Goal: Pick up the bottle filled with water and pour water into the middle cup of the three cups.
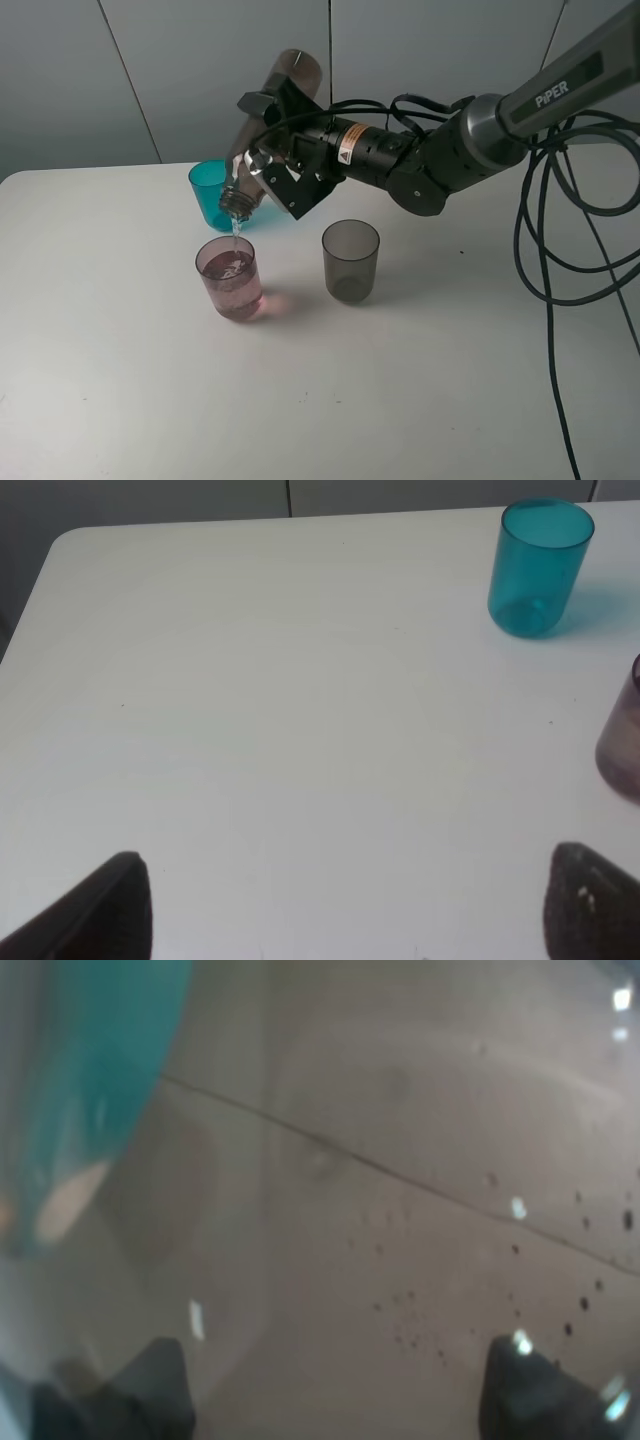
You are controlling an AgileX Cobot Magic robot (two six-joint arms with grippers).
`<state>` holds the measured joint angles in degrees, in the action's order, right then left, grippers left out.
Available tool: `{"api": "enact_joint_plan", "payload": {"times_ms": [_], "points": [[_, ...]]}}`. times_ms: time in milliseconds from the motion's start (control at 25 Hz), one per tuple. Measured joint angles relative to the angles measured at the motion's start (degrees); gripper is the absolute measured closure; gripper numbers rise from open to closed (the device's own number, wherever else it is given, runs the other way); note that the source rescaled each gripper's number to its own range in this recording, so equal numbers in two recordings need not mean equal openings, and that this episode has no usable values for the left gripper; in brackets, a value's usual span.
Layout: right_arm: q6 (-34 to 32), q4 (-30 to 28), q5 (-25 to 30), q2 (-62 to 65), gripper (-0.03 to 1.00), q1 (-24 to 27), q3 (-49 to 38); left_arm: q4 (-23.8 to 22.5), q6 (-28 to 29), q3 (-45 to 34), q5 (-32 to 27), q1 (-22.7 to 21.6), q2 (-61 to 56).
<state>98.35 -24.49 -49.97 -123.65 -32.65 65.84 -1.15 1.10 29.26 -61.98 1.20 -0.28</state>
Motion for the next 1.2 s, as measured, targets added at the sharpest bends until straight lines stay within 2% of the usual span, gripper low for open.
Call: {"api": "enact_joint_plan", "payload": {"times_ms": [320,880,1040,1200], "points": [[0.0,-1.9,-0.1,0.0,0.97,-1.5,0.1,0.0,0.0,0.0,0.0,0.0,0.0],[-0.7,-1.9,0.0,0.0,0.97,-2.1,0.1,0.0,0.0,0.0,0.0,0.0,0.0],[-7.5,-1.9,2.7,0.2,0.97,-2.1,0.1,0.0,0.0,0.0,0.0,0.0,0.0],[-18.4,-1.9,7.5,0.9,0.97,-2.1,0.1,0.0,0.0,0.0,0.0,0.0,0.0]]}}
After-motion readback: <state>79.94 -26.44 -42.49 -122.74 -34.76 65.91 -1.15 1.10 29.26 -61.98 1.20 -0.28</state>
